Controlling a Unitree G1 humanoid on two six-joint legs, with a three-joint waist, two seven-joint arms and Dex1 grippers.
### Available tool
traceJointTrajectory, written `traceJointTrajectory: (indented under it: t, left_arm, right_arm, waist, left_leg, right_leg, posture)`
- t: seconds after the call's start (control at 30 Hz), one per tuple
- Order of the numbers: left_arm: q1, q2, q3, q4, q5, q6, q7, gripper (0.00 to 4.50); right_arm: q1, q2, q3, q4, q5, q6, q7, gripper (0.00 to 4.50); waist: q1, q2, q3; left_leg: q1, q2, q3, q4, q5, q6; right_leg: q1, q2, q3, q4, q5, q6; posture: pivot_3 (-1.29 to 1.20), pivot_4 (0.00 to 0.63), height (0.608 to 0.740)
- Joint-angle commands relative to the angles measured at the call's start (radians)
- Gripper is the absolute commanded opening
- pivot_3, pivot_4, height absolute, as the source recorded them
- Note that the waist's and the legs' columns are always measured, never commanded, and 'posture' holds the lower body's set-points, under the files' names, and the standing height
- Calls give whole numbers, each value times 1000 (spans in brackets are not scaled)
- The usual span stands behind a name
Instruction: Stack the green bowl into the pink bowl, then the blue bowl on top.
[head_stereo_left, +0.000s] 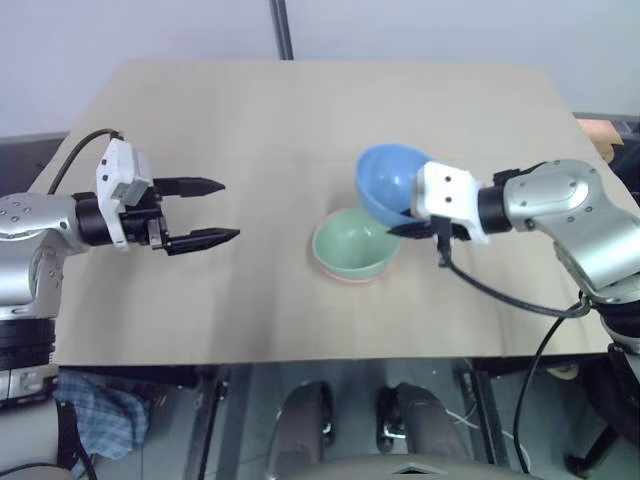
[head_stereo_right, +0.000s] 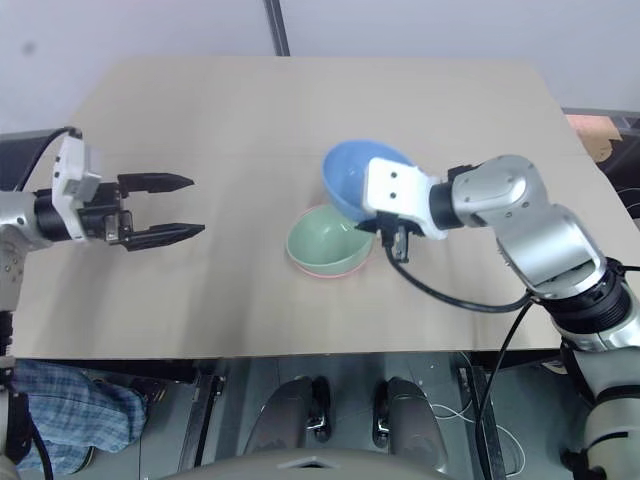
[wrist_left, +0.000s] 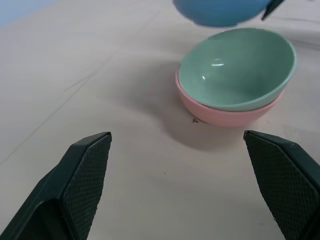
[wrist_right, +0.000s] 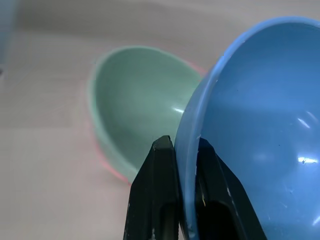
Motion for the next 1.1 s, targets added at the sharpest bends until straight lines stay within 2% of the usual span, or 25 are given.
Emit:
traceJointTrajectory:
  t: [0.03, 0.13, 0.2, 0.23, 0.33, 0.37, 0.4, 0.43, 0.53, 0.83, 1.0, 1.1]
  left_arm:
    - [-56, -10, -25, 36, 29, -37, -21, 4500]
    - [-89, -24, -50, 65, 49, -51, -41, 4500]
    - [-106, -30, -64, 83, 64, -64, -52, 4500]
    - [-112, -32, -68, 90, 69, -68, -55, 4500]
    - [-127, -40, -73, 106, 77, -74, -67, 4500]
    - [-131, -42, -74, 110, 80, -75, -71, 4500]
    - [-136, -45, -75, 114, 82, -76, -73, 4500]
    - [-139, -48, -76, 116, 83, -76, -76, 4500]
    - [-142, -58, -78, 113, 86, -76, -80, 4500]
    - [-139, -65, -73, 104, 91, -76, -76, 4500]
    - [-141, -60, -68, 103, 90, -74, -75, 4500]
    - [-139, -56, -62, 104, 90, -75, -71, 4500]
  right_arm:
    - [9, -5, 41, -65, -24, 0, -5, 17]
    - [11, -29, 106, -59, -88, -39, 4, 17]
    - [6, -45, 133, -51, -122, -61, 12, 858]
    - [4, -50, 140, -50, -134, -67, 15, 999]
    - [-2, -44, 132, -48, -151, -70, 7, 2242]
    - [-1, -33, 120, -49, -152, -64, -4, 2839]
    - [-6, -25, 106, -48, -151, -49, -13, 3014]
    - [-11, -26, 95, -47, -150, -44, -12, 3492]
    - [-15, -52, 48, -51, -133, -33, 2, 3492]
    - [69, -156, -232, -76, 90, 131, 63, 3492]
    - [112, -154, -397, -86, 246, 278, 44, 3492]
    - [166, -152, -501, -45, 301, 285, 25, 3492]
  waist:
    - [-1, 0, 0]
    - [-2, 0, 0]
    - [-3, 0, 0]
    - [-3, 0, 0]
    - [-4, 0, 0]
    - [-4, 0, 0]
    - [-4, 0, 0]
    - [-4, 0, 0]
    - [-4, 0, 0]
    - [-1, 0, 0]
    - [-5, 0, 0]
    - [-2, -1, 0]
  left_leg:
    - [0, 0, 0, 0, 0, 0]
    - [0, 0, 0, 0, 0, 0]
    - [0, 0, 0, 0, 0, 0]
    - [0, 0, 1, 0, 0, 0]
    - [0, 0, 1, 0, 0, 0]
    - [0, 1, 1, 0, 0, 0]
    - [0, 1, 1, 0, 0, 0]
    - [0, 1, 1, 0, 0, 0]
    - [0, 1, 1, 0, 0, 0]
    - [-1, 0, 0, 0, 0, 0]
    - [0, 1, 1, 0, 0, 0]
    - [0, 1, 0, 0, 0, 0]
  right_leg:
    - [0, 0, 0, 0, 0, 0]
    - [-1, 1, 0, 1, 0, 0]
    - [-1, 1, 0, 1, 0, 0]
    - [-1, 0, 1, 0, 0, 0]
    - [-1, 1, 1, 1, 0, 0]
    - [-1, 1, 1, 1, 0, 0]
    - [-1, 1, 1, 1, 0, 0]
    - [-1, 1, 1, 1, 0, 0]
    - [-1, 1, 1, 1, 0, 0]
    - [-1, 1, 1, 0, 0, 0]
    - [-1, 1, 1, 0, 0, 0]
    - [-1, 1, 1, 0, 0, 0]
  posture:
    - [0, 150, 740]
    - [0, 150, 740]
    - [0, 150, 740]
    - [0, 150, 740]
    - [0, 150, 740]
    - [0, 150, 740]
    - [0, 150, 740]
    - [0, 150, 740]
    - [0, 150, 740]
    - [0, 150, 740]
    - [0, 150, 740]
    - [0, 150, 740]
